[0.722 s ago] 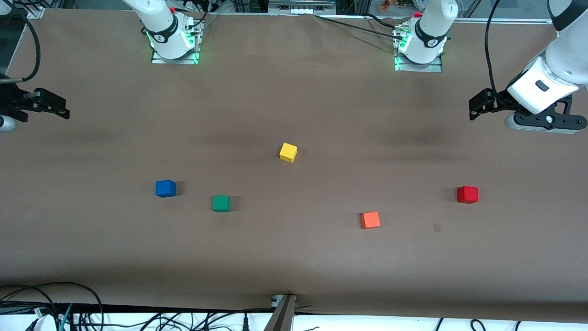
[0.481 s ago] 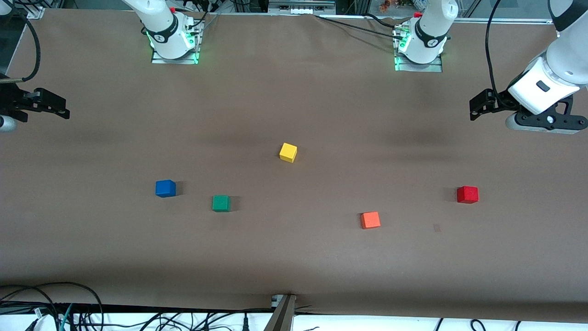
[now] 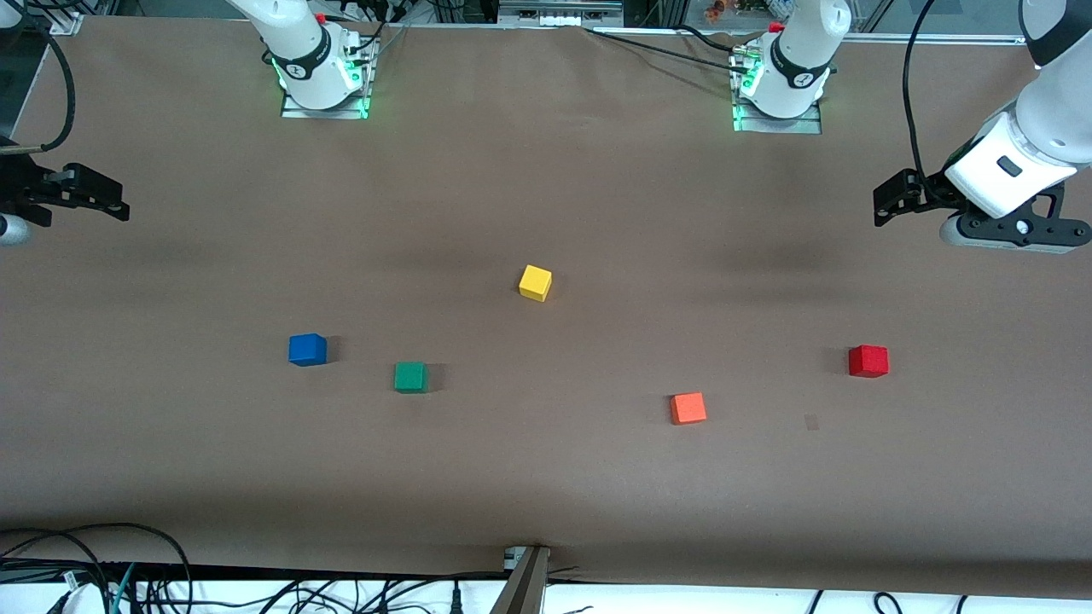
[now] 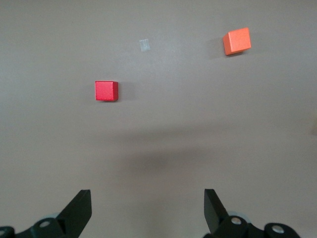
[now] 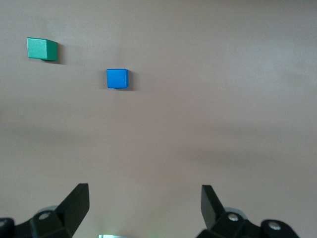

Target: Pass red block to right arm, stack on blue

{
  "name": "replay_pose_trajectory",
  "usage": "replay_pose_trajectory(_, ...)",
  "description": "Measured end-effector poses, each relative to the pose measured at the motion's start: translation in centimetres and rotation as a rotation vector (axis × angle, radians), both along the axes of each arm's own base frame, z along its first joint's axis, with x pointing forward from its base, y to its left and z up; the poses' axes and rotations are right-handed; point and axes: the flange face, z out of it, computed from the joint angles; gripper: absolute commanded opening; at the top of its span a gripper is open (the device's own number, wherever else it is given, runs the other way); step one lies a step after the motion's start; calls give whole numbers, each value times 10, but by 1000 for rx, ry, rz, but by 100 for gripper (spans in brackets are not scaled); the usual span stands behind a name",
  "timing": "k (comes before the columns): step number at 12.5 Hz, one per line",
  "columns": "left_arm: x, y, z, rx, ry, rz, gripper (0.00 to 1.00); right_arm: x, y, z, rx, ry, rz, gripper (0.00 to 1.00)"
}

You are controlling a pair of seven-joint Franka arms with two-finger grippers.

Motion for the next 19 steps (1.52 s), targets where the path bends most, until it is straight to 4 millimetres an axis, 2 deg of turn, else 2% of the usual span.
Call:
replay_pose_trajectory(7, 9, 30, -15, -1, 26, 54, 100, 0, 0, 0, 0, 0, 0, 100)
replay_pose_trajectory(9, 14, 39, -25, -1, 44, 69, 100, 0, 0, 0, 0, 0, 0, 100)
replay_pose_trajectory(14, 35, 76, -91, -9, 153, 126, 100, 1, 1, -3, 0, 5, 3, 100)
replay_pose_trajectory(19, 76, 106, -165, 18, 86, 129, 100, 7, 1, -12, -1, 15, 5, 100)
